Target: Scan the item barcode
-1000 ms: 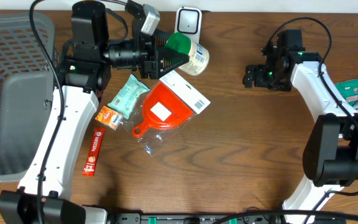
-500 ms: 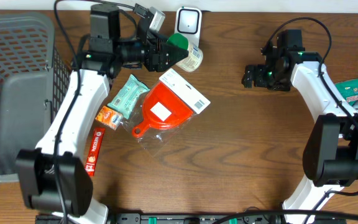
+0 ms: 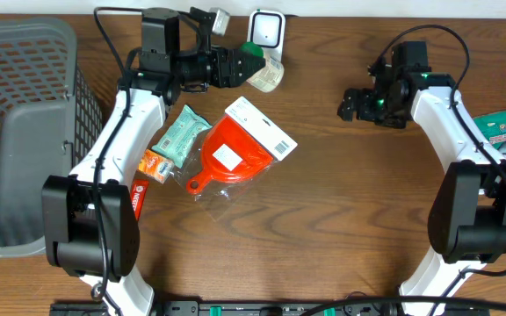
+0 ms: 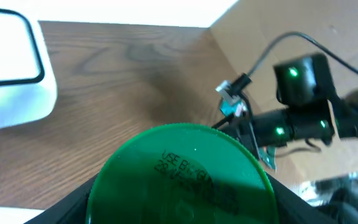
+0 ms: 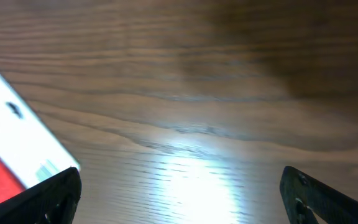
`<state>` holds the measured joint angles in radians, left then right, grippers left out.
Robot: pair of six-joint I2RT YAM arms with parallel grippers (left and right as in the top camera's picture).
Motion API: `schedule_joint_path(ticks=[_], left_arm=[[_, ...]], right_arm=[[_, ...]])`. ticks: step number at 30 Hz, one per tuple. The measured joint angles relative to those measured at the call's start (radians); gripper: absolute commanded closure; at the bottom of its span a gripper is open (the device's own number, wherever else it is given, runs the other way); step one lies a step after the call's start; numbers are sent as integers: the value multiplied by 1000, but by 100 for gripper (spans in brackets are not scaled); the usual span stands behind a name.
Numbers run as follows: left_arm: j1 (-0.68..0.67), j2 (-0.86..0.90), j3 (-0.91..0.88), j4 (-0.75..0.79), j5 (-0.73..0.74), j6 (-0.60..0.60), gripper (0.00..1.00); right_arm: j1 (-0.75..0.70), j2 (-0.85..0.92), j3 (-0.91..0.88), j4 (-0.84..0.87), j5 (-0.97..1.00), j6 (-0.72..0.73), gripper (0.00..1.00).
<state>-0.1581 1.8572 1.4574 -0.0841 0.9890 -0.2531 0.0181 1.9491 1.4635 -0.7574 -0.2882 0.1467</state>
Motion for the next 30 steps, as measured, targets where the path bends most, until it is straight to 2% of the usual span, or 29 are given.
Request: schedule_joint_path(ticks=[10,15,18,22,26,30], left_arm=[[0,0,0,6,-54,-203,93],[-1,0,0,6,-53,-239,93],[-2,0,0,7,-53,-249,93],[-3,0,0,21,-53,-266,93],[-3,0,0,72,-53,-319,93],[-3,0,0,101,-61,-438,93]], right_arm=[[0,0,0,30,-286,-24,1],[-10,0,0,154,-582,-1,1],[-28,0,2,322,-769,96,1],[-40,-1,2,503,-915,304,1],[-39,-2,3,549,-980,464,1],[-39,-2,3,554,-1012,541,1]])
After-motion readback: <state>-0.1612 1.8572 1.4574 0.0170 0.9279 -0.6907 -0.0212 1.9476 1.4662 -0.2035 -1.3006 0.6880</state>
